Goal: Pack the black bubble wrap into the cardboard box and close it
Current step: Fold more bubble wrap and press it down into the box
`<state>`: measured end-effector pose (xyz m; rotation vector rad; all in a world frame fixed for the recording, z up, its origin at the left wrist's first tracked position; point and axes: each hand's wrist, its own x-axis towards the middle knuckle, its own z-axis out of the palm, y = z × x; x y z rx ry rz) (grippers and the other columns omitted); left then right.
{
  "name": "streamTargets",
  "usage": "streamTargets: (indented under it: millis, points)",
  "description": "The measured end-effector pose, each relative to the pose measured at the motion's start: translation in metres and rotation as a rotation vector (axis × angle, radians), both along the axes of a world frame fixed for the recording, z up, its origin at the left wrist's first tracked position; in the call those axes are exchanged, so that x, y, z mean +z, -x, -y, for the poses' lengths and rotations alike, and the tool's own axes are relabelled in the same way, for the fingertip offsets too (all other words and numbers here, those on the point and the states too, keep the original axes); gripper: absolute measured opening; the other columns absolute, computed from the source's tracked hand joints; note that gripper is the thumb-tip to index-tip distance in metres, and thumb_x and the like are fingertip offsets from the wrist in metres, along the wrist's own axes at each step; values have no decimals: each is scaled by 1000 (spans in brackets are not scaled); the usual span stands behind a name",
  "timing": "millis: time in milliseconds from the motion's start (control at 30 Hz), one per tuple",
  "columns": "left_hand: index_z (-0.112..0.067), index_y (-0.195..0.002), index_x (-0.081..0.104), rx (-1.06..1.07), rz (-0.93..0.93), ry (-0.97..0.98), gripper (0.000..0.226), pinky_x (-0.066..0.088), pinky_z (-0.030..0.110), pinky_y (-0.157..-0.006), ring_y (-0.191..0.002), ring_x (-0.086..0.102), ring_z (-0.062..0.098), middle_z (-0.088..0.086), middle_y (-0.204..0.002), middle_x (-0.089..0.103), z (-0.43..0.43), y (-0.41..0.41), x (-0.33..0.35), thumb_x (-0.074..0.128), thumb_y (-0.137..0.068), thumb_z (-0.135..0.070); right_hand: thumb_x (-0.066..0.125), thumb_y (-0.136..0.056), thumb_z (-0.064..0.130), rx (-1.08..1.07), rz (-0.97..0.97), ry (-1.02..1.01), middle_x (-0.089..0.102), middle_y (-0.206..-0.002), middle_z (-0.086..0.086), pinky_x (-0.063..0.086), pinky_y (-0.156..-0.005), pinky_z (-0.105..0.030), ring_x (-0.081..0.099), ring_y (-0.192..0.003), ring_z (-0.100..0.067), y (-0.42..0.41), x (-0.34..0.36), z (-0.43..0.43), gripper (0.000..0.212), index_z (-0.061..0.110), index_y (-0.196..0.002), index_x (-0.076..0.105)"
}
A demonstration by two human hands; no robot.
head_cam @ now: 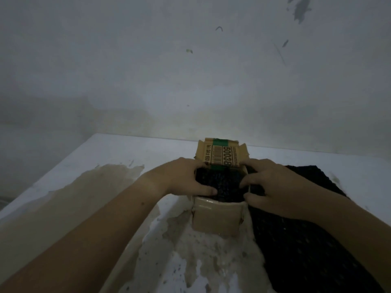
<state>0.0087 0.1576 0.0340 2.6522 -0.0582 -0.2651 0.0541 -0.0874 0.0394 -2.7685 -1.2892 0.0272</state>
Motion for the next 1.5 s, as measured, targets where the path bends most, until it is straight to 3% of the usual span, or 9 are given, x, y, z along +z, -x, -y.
streamTargets:
  millis: [133,433,600,700,833,967,1133,1367,1500]
  points:
    - [-27,-111,68,35,148,1,27,43,19,-71,-78,57,-3,-8,-119,66,-5,3,2,65,-89,-43,40,-90,67,-51,-33,172,3,-164,2,30,-109,-38,19,-139,-21,5,1,-7,52,32,-114,70]
    - [-11,-104,69,56,-145,-231,23,53,29,-71,-82,62,16,6,-101,68,13,-23,14,67,-88,-27,24,-85,80,-108,-178,303,-11,-163,-3,22,-112,-48,10,-143,-26,12,5,-22,74,28,-106,72]
    - [-7,-103,61,32,-128,-413,16,47,23,-51,-64,56,15,5,-81,57,31,-18,17,51,-91,-9,42,-79,81,-88,-140,166,17,-159,9,43,-92,-37,45,-117,-19,11,3,-12,54,30,-86,59]
    - [-4,-114,63,52,-152,-360,28,56,28,-62,-77,68,22,12,-96,66,25,-18,17,54,-88,-6,59,-74,76,-92,-136,-11,54,-120,15,46,-73,-28,53,-88,-12,11,6,-9,55,33,-108,52]
    - [-4,-117,61,60,-152,-367,30,53,25,-57,-73,65,20,12,-99,65,24,-19,16,55,-87,-4,42,-73,86,-79,-53,152,16,-158,6,37,-106,-40,30,-133,-20,5,4,-11,85,41,-145,37]
    - [-5,-122,53,42,-134,-478,33,45,23,-52,-64,54,15,7,-88,55,34,-21,12,55,-89,-7,39,-60,96,-194,-19,232,11,-161,1,31,-109,-45,23,-139,-24,3,11,-14,105,33,-145,43]
    - [-8,-122,53,56,-79,-524,33,49,32,-75,-103,60,26,12,-117,57,39,-23,-8,56,-89,-11,50,-44,99,-198,-62,313,28,-149,-3,35,-103,-46,29,-127,-26,-3,4,-28,122,23,-139,49]
    - [-12,-110,56,62,20,-440,28,48,29,-66,-80,54,21,9,-104,60,31,-17,-13,62,-82,-15,52,-36,100,-169,-59,337,30,-143,-1,30,-103,-44,28,-119,-25,-13,2,-36,114,19,-115,64]
    - [-15,-124,58,67,-103,-174,39,53,27,-65,-90,64,19,7,-113,63,9,-10,4,57,-85,-16,49,-50,98,-95,-56,192,10,-160,4,25,-113,-46,18,-138,-26,-3,0,-20,117,30,-145,38]
